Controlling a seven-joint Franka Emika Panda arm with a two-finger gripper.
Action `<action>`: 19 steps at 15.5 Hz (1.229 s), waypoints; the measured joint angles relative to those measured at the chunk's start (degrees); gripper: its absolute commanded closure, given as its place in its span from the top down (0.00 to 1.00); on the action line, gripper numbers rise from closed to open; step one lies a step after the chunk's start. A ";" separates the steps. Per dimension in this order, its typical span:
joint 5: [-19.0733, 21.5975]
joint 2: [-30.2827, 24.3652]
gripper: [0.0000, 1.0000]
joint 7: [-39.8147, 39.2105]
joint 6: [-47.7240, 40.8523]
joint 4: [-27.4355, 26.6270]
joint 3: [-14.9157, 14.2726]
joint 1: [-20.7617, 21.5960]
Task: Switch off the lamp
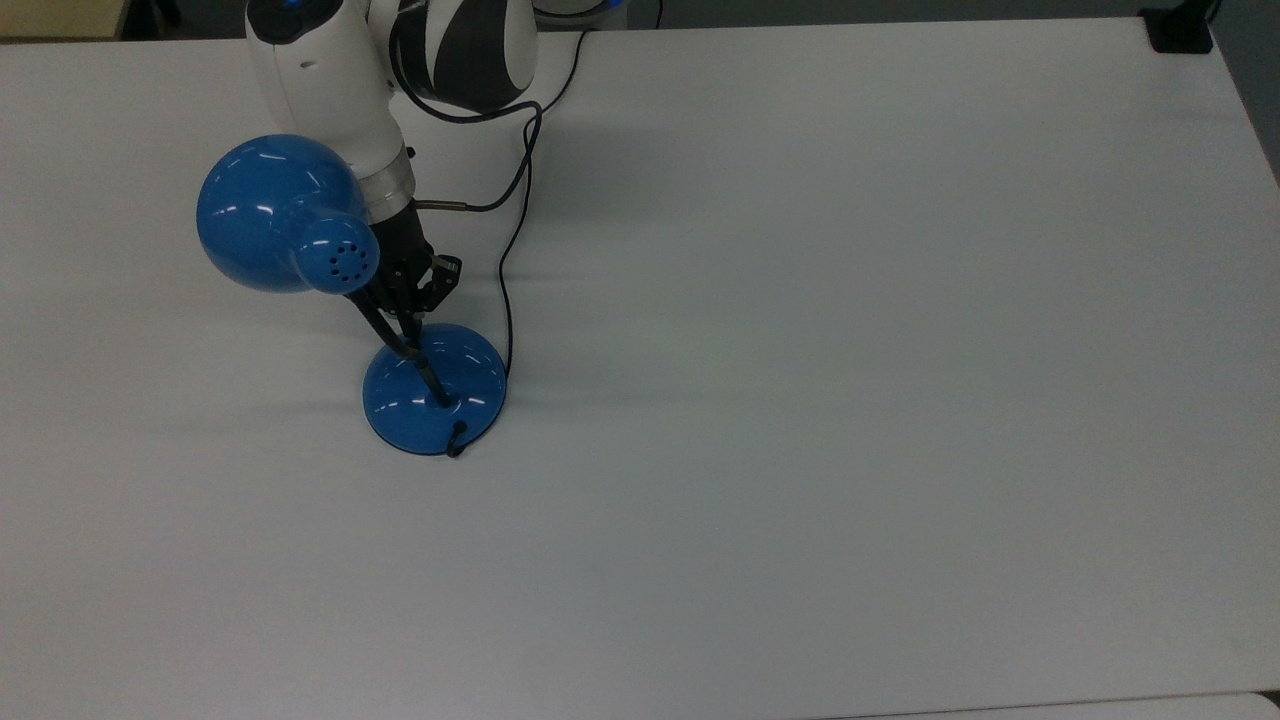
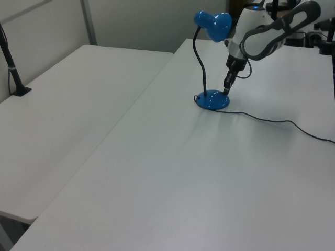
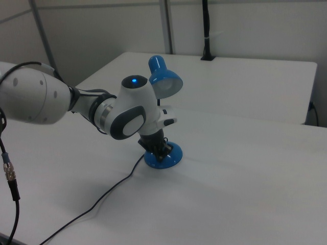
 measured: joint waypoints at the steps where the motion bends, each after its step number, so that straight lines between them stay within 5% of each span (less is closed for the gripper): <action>1: 0.00 -0.01 0.00 -0.69 -2.57 -0.02 -0.02 -0.03; 6: -0.09 -3.26 0.03 -5.42 -17.31 0.64 -0.45 -0.76; 7: -0.15 -4.75 0.25 -6.21 -21.16 1.25 -0.62 -1.04; 9: -0.23 -8.12 1.00 -6.79 -30.32 3.52 -0.82 -1.64; 12: -0.24 -13.41 1.00 -6.83 -45.31 8.99 -1.00 -2.08; 16: -0.64 -17.01 1.00 -6.04 -48.44 13.72 -0.95 -1.31; 19: -0.95 -17.85 1.00 2.68 -48.45 17.04 -0.90 1.10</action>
